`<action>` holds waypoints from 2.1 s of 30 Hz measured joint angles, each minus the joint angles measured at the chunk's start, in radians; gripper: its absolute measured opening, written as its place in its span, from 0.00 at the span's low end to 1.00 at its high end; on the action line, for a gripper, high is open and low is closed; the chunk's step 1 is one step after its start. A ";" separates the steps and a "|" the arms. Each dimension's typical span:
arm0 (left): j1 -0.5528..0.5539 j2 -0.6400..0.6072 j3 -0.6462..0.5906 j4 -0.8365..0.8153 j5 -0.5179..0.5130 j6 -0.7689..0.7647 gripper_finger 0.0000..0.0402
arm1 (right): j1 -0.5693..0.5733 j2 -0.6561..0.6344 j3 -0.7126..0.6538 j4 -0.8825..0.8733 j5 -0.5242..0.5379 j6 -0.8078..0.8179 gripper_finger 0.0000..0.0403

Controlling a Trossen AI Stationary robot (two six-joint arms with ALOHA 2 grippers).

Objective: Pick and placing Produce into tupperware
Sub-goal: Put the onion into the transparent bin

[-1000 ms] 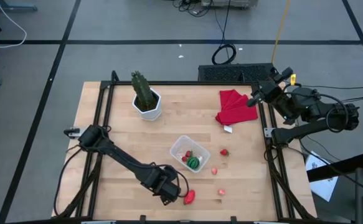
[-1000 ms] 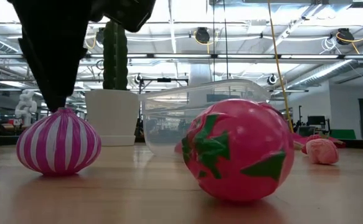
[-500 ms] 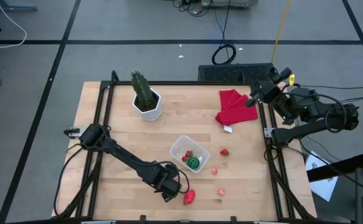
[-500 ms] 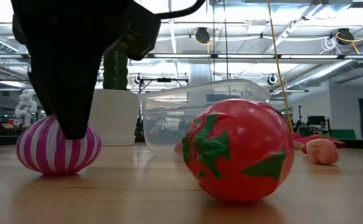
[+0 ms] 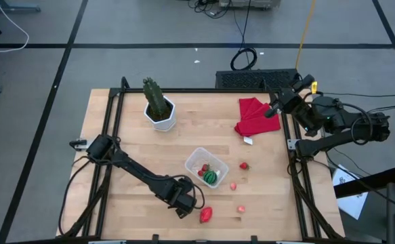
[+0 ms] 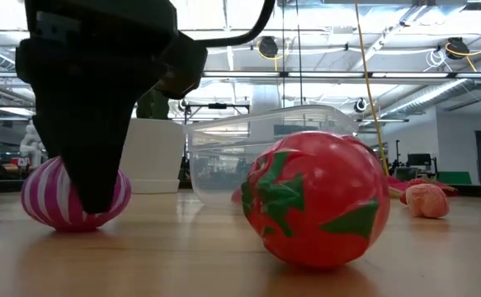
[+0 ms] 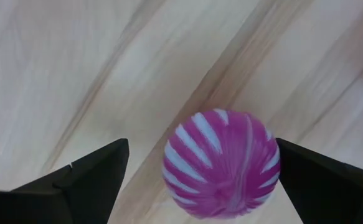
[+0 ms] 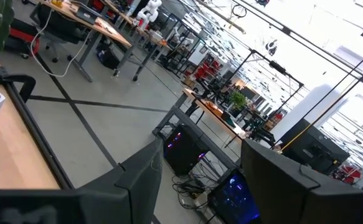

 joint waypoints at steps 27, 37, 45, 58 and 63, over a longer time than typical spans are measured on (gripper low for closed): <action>0.000 0.000 0.000 -0.002 -0.026 -0.014 0.98 | 0.000 0.000 0.000 0.000 0.000 0.000 0.52; 0.000 0.000 0.000 -0.002 -0.012 -0.019 0.98 | 0.000 0.000 0.000 0.000 0.000 0.000 0.52; 0.000 0.000 0.000 -0.001 -0.011 -0.025 0.98 | 0.000 0.000 0.000 0.000 0.000 0.000 0.52; 0.000 0.000 0.000 0.001 -0.015 -0.035 0.72 | 0.000 0.000 0.000 0.000 0.000 0.000 0.52; 0.000 0.000 0.001 0.001 -0.018 -0.040 0.64 | 0.000 0.000 0.000 0.000 0.000 0.000 0.52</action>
